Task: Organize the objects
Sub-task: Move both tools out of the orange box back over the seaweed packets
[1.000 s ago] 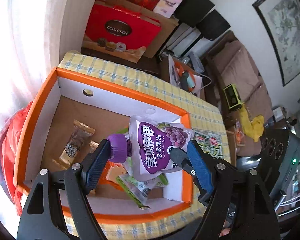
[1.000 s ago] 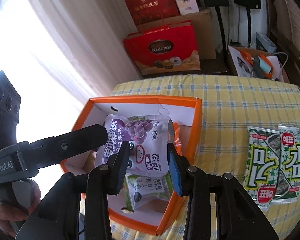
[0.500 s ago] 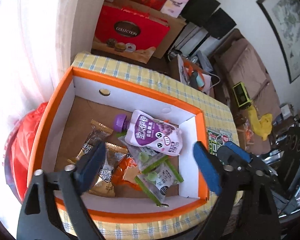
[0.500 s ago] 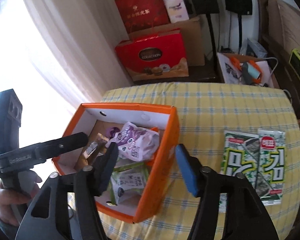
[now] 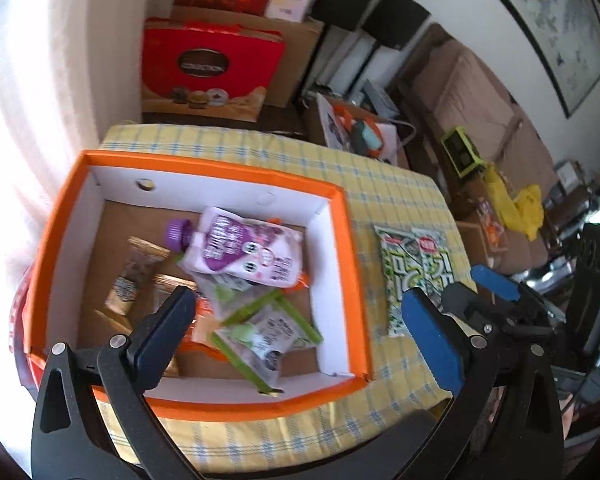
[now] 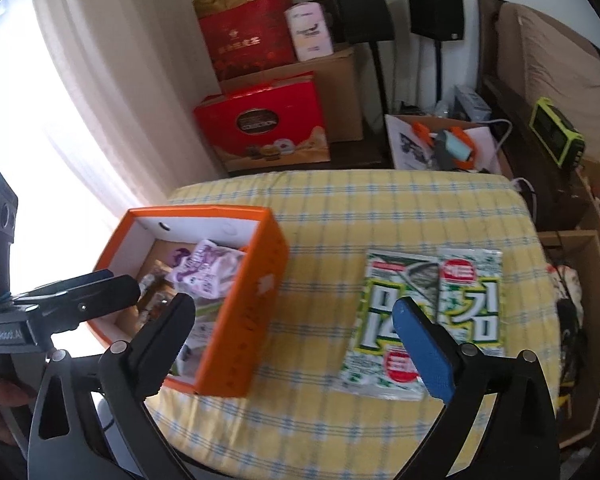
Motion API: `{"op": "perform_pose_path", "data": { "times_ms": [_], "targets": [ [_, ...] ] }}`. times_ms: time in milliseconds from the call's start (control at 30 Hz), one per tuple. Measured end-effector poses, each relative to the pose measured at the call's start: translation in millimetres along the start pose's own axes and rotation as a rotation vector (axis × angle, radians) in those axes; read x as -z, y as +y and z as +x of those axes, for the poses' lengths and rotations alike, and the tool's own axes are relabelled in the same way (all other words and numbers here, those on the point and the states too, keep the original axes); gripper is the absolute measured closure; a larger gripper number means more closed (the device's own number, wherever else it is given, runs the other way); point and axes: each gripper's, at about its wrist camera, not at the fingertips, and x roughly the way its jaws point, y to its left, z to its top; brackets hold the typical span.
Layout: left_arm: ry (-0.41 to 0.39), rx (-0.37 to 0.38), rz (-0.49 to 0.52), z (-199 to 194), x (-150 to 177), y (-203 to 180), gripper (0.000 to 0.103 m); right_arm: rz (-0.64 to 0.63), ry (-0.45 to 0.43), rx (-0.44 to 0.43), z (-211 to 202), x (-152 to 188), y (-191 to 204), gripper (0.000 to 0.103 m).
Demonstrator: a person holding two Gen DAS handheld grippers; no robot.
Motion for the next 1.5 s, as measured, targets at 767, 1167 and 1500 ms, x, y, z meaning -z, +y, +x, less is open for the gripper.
{"op": "perform_pose_path", "data": {
  "times_ms": [767,1167,1500],
  "targets": [
    [0.047,0.099,0.161,32.2,13.9,-106.0,0.0,0.134,0.001,0.174,-43.5,22.9,-107.0,0.0],
    [0.062,0.049,0.19,64.0,19.3,-134.5,0.0,0.173,0.018,0.223,-39.4,35.1,-141.8,0.0],
    [0.041,0.007,0.245,87.2,20.8,-163.1,0.0,0.239,0.019,0.227,-38.3,46.1,-169.9,0.0]
  ]
}}
